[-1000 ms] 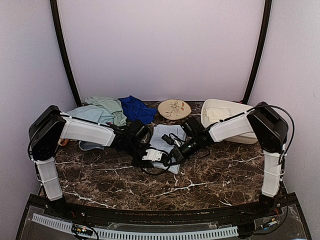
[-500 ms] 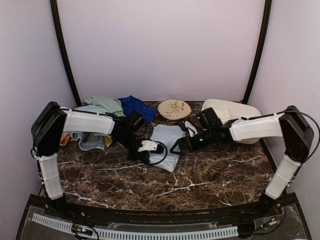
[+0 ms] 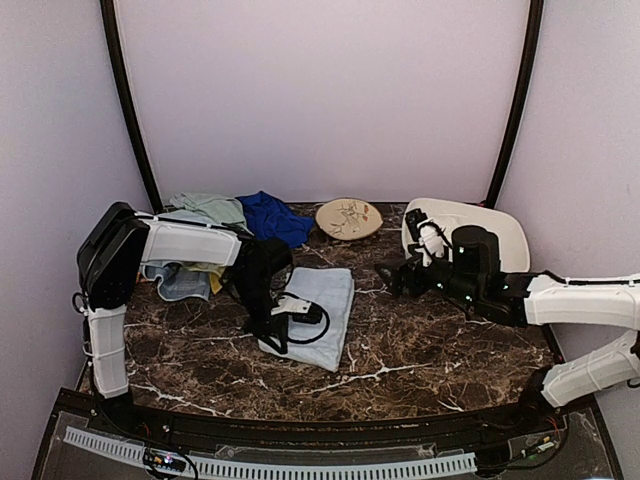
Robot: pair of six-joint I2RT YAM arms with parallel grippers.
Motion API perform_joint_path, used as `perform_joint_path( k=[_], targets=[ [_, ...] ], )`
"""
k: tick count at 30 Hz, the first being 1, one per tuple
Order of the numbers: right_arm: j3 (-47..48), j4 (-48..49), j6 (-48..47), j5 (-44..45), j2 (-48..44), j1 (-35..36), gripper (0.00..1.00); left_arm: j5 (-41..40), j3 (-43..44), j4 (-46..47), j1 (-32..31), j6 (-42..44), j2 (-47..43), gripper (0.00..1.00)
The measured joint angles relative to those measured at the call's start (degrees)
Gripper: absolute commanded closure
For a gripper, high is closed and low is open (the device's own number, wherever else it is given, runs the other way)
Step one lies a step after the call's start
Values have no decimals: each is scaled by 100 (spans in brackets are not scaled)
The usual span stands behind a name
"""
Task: Roll the towels
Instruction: Roll the towel at the center of the board.
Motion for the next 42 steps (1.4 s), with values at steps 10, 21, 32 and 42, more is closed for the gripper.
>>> perform_joint_path(
  k=[10, 21, 32, 42],
  targets=[
    [-442, 90, -2968, 1257, 221, 2977, 16, 1082, 1084, -1040, 468, -284, 1034, 100],
    [55, 398, -4903, 1690, 2352, 3473, 30, 1346, 1292, -1329, 601, -623, 1342, 100],
    [1008, 590, -5449, 1582, 3689, 3235, 62, 1182, 1296, -1274, 599, -881, 1342, 74],
    [2205, -857, -4293, 1049, 4131, 2684, 85, 1132, 885, -697, 748, -994, 859, 62]
  ],
)
